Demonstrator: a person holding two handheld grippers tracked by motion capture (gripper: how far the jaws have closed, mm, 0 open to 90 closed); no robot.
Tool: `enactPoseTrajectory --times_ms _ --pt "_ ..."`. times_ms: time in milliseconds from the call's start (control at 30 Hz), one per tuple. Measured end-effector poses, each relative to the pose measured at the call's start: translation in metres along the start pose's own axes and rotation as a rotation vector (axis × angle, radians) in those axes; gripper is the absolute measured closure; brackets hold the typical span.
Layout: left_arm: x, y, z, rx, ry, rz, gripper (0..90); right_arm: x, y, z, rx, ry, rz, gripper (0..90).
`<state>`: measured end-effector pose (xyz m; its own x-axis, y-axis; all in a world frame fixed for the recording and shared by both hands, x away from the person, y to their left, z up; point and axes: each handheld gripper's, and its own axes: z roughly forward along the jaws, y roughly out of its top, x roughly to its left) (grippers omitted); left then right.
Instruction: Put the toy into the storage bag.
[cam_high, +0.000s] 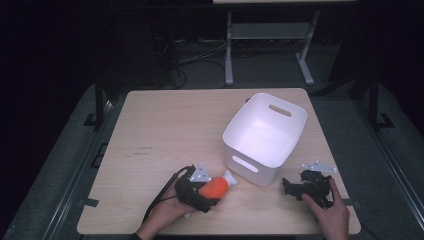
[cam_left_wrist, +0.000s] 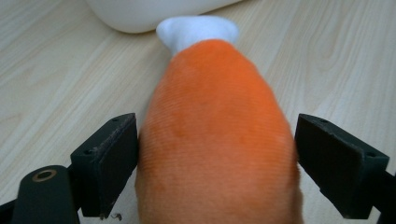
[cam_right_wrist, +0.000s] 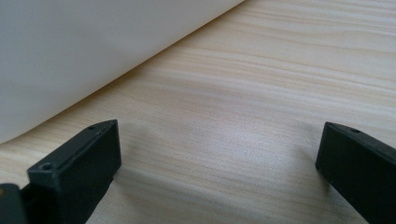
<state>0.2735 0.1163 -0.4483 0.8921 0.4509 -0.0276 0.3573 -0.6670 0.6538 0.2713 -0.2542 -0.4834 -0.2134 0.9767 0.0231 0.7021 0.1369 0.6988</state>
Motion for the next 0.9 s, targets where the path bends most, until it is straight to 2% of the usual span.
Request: enactPoseTrajectory --times_ms 267,500,567,700,900 --pt "-0.0008 -0.0013 0.0044 0.013 0.002 -0.003 15.0 0.0 0.0 0.0 0.0 0.0 0.0 0.0" --pt "0.0007 -0.0022 0.0028 0.013 0.0 -0.004 22.8 0.0 0.0 0.0 0.0 0.0 0.0 0.0" --pt "0.0016 -0.0027 0.0017 0.01 -0.004 -0.011 28.9 0.0 0.0 0.0 0.0 0.0 0.0 0.0" --pt "0.0017 -0.0023 0.0002 0.01 -0.001 -0.007 34.0 0.0 0.0 0.0 0.0 0.0 0.0 0.0" --pt "0.0042 -0.0024 -0.0028 0.004 -0.015 -0.024 36.5 0.0 0.0 0.0 0.0 0.0 0.001 0.0"
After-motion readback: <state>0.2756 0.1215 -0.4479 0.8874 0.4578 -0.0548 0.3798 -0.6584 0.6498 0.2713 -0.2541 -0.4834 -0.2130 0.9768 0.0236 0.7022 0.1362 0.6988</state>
